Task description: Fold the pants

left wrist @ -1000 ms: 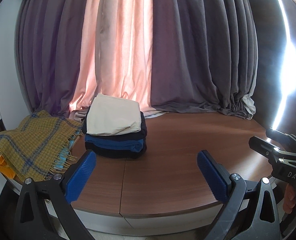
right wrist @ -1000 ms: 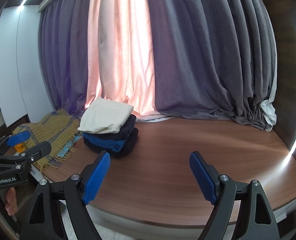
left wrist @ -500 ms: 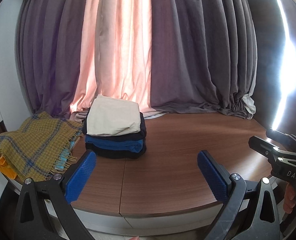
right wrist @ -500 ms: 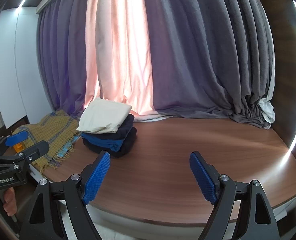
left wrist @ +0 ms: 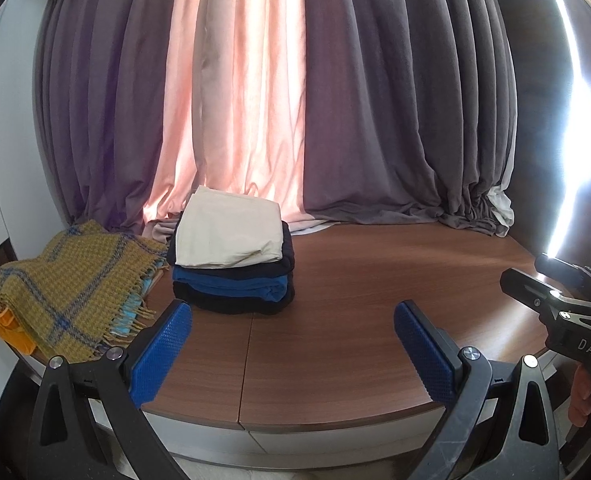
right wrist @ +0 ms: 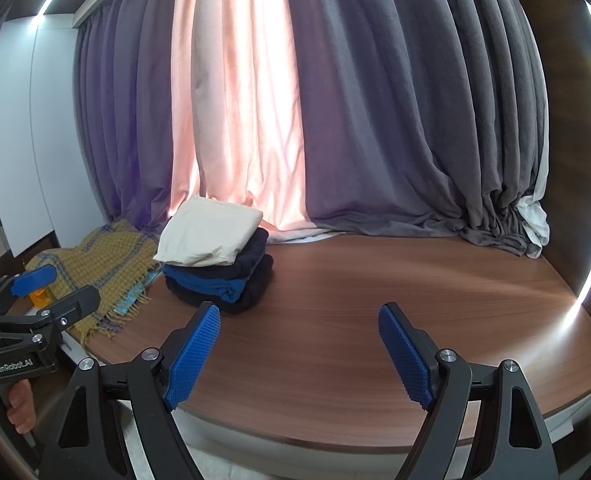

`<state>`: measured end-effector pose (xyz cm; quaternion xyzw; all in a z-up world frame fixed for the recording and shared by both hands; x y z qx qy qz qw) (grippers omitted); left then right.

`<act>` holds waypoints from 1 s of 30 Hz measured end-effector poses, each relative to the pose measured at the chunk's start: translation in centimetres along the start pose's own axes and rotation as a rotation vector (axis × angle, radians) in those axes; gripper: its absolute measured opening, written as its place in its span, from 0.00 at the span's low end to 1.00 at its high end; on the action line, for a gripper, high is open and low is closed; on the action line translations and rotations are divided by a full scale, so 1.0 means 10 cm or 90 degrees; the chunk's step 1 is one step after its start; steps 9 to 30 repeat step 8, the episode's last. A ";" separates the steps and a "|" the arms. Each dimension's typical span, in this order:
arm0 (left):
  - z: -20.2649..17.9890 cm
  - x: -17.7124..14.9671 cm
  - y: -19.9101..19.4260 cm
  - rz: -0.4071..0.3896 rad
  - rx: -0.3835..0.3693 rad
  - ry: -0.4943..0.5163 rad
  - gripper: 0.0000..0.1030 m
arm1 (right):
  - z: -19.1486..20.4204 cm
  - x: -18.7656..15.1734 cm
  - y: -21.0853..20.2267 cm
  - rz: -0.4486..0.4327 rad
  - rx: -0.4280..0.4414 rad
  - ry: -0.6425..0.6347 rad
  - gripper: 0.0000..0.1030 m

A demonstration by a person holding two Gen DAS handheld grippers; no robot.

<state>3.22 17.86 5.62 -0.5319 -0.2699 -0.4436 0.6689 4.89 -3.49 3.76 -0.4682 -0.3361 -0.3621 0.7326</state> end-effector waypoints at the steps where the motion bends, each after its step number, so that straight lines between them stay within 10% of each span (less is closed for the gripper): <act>1: 0.00 0.00 0.00 0.000 0.001 -0.001 1.00 | 0.00 0.00 0.00 0.000 -0.001 0.000 0.80; 30: -0.01 0.01 -0.03 -0.002 -0.004 -0.011 1.00 | 0.00 0.00 -0.01 -0.001 -0.003 0.001 0.80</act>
Point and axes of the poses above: each gripper's, at about its wrist camera, not at the fingertips, and y roughly the way its jaws point, z to its left, x to its top, the point moved 3 cm from there along y, roughly the way its jaws point, and after that the axes turned 15 degrees about y, right-handed, at the moved point
